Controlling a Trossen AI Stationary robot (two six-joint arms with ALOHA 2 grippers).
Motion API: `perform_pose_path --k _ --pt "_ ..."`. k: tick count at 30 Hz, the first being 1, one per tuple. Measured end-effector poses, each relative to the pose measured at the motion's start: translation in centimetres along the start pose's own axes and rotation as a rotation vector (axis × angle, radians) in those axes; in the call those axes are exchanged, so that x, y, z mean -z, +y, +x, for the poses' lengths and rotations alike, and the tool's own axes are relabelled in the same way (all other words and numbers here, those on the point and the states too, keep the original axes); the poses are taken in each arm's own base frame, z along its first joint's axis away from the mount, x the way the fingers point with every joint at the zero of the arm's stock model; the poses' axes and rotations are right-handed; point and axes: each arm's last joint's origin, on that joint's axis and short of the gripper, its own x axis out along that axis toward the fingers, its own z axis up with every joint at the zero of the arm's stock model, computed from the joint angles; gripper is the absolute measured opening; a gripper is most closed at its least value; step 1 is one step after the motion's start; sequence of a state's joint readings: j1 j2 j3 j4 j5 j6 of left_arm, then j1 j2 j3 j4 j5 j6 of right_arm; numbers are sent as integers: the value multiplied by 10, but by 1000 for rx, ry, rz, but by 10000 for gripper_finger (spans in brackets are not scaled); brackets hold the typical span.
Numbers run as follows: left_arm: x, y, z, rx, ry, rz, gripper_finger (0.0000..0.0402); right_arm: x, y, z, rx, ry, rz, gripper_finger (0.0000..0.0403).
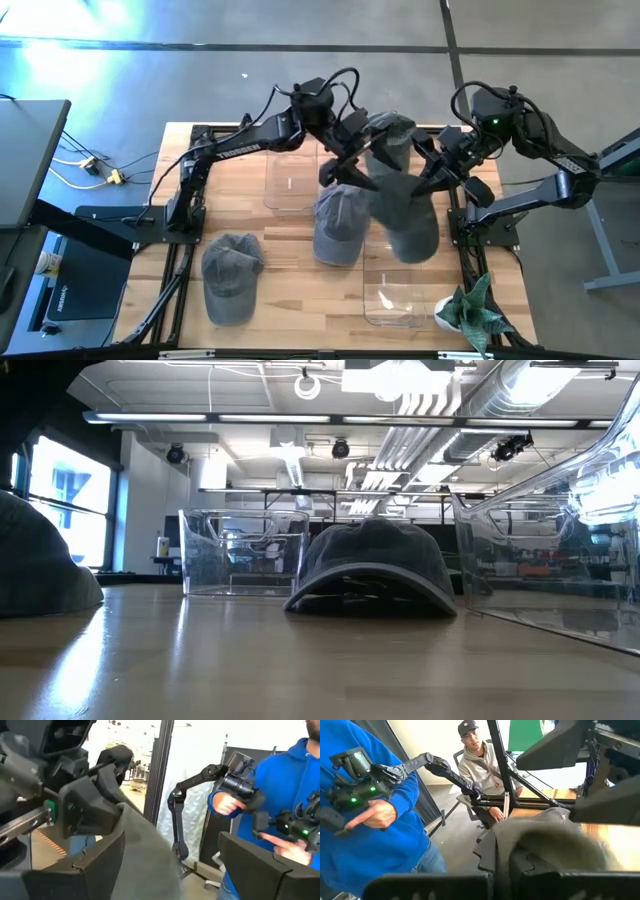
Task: Pick & Place hat
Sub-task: Put the left dark gray cap into the bottom transparent bin
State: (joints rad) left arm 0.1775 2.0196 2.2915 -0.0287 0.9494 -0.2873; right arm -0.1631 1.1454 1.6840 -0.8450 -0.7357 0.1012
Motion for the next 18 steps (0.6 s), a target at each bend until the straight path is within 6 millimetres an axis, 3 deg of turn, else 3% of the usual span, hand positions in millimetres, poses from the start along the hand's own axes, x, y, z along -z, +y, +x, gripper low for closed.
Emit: perform_pose_path --k 4,9,14,18 --pt "4 1 -2 -97 43 17 314 0 0 0 -1 0 -2 6" --pt "15 20 -20 -221 111 -23 314 0 1 0 -23 2 -4 3" --pt "7 28 -43 -111 112 -103 314 0 2 -1 -33 2 -6 7" --pt "24 42 -36 -22 129 -156 314 0 2 -1 -61 5 -6 3"
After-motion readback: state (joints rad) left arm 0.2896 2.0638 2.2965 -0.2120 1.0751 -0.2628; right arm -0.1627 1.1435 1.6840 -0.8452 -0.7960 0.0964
